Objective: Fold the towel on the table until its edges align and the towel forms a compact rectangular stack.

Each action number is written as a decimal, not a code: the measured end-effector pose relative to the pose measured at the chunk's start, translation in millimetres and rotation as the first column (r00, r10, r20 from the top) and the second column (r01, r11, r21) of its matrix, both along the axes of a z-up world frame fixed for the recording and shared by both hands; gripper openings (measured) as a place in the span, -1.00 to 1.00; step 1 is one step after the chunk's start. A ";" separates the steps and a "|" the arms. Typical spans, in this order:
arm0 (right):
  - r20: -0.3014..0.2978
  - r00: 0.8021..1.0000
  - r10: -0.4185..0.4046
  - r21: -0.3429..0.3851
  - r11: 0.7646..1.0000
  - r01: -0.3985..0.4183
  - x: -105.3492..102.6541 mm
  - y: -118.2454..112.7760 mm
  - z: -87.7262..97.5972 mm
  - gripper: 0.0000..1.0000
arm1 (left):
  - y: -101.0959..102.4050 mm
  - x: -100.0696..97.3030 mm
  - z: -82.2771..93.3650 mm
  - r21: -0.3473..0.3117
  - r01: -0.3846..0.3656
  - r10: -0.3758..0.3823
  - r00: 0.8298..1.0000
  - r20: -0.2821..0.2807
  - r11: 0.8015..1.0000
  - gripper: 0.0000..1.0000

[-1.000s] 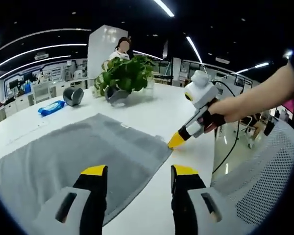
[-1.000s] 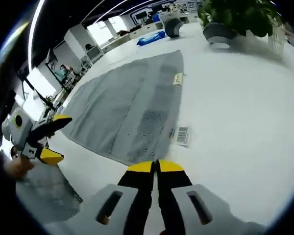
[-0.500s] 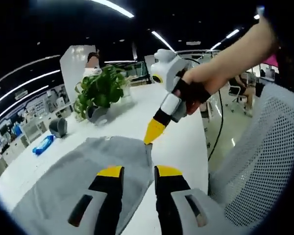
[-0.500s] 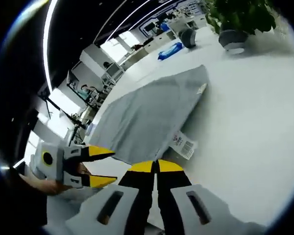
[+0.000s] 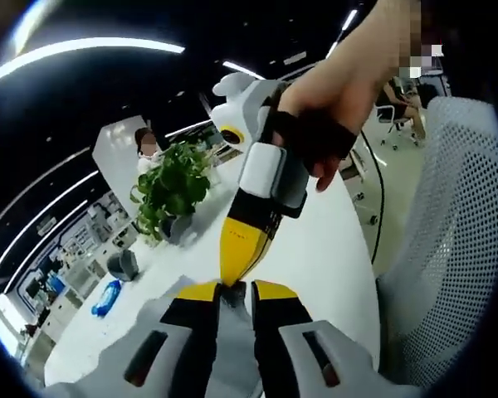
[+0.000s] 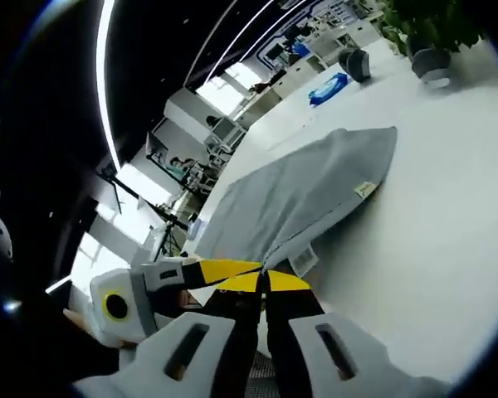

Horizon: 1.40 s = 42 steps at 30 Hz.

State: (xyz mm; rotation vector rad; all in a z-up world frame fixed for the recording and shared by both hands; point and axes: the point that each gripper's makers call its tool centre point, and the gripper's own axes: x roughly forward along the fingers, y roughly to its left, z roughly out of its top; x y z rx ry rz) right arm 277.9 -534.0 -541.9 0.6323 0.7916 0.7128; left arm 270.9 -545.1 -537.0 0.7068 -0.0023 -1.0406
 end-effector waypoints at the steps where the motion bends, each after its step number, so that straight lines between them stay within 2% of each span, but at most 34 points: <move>1: 0.001 1.000 0.004 -0.003 1.000 -0.004 -0.7 1.9 0.1 -1.00 | 0.3 0.9 0.0 -0.001 0.000 0.000 1.000 0.000 1.000 -0.72; 5: -0.010 1.000 -0.002 0.012 1.000 0.002 0.0 3.1 0.1 -1.00 | 3.4 5.2 -2.2 0.004 -0.011 0.011 1.000 -0.018 1.000 -0.74; 7: -0.020 1.000 -0.001 0.023 1.000 0.001 0.2 5.0 0.8 -1.00 | 3.9 5.9 -3.2 0.027 -0.010 0.010 1.000 0.005 1.000 -0.74; 11: -0.022 0.999 0.035 0.010 0.999 -0.035 -1.2 11.1 0.2 -1.00 | 6.5 7.6 -11.9 0.122 -0.001 -0.008 0.997 0.074 0.993 -0.72; 17: -0.043 0.998 0.054 0.018 0.998 -0.053 -1.4 15.9 -1.7 -1.00 | 9.7 8.6 -12.1 0.142 -0.004 -0.007 0.997 0.079 0.990 -0.77; 21: -0.040 0.994 0.098 -0.008 0.995 -0.099 -1.2 19.0 1.2 -1.00 | 14.0 11.5 -10.1 0.107 -0.023 0.022 1.000 0.011 0.994 -0.84; 23: 0.007 0.991 0.133 -0.037 0.990 -0.133 1.8 20.3 4.1 -0.99 | 16.7 14.6 -8.6 0.088 -0.042 0.043 0.999 -0.009 0.995 -0.87; 24: 0.053 0.988 0.146 -0.062 0.988 -0.142 5.3 21.2 6.2 -0.96 | 18.0 16.0 -7.7 0.062 -0.058 0.061 0.997 -0.043 0.996 -0.88; 26: 0.050 0.988 0.143 -0.053 0.989 -0.141 6.3 22.9 9.7 -0.87 | 22.1 20.2 -3.2 0.006 -0.091 0.091 0.990 -0.109 0.996 -0.90; 28: 0.054 0.988 0.142 -0.059 0.989 -0.139 11.9 18.2 11.0 -0.65 | 27.0 25.4 4.3 -0.031 -0.116 0.111 0.986 -0.124 0.993 -0.91; 30: 0.063 0.987 0.146 -0.075 0.987 -0.141 16.9 9.1 13.6 -0.59 | 31.8 28.8 10.2 -0.075 -0.148 0.135 0.978 -0.162 0.986 -0.92; 32: 0.090 0.987 0.131 -0.079 0.989 -0.124 27.4 -5.5 19.8 -0.65 | 35.6 31.8 13.7 -0.116 -0.176 0.150 0.967 -0.207 0.977 -0.93; 33: 0.095 0.991 0.098 -0.072 0.993 -0.091 35.6 -13.7 23.5 -0.64 | 37.2 33.0 13.9 -0.129 -0.188 0.155 0.961 -0.227 0.974 -0.93; 34: 0.099 0.992 0.084 -0.068 0.995 -0.078 38.8 -16.7 25.3 -0.62 | 37.7 33.5 14.0 -0.133 -0.192 0.157 0.960 -0.233 0.972 -0.93; 35: 0.096 0.995 0.038 -0.066 0.997 -0.031 53.3 -32.1 29.0 -0.62 | 39.4 35.0 13.7 -0.134 -0.195 0.159 0.957 -0.242 0.972 -0.93; 38: 0.098 0.995 -0.029 -0.165 0.985 0.045 82.7 -64.8 19.9 -0.68 | 37.8 34.2 13.7 -0.139 -0.194 0.156 0.956 -0.247 0.971 -0.93; 40: 0.107 0.991 -0.079 -0.186 0.978 0.098 99.5 -77.9 17.8 -0.69 | 36.2 33.3 15.7 -0.154 -0.195 0.151 0.954 -0.259 0.969 -0.93; 42: 0.067 0.984 -0.165 -0.121 0.978 0.172 125.5 -89.3 16.4 -0.68 | 34.6 31.5 18.3 -0.166 -0.190 0.142 0.954 -0.265 0.968 -0.93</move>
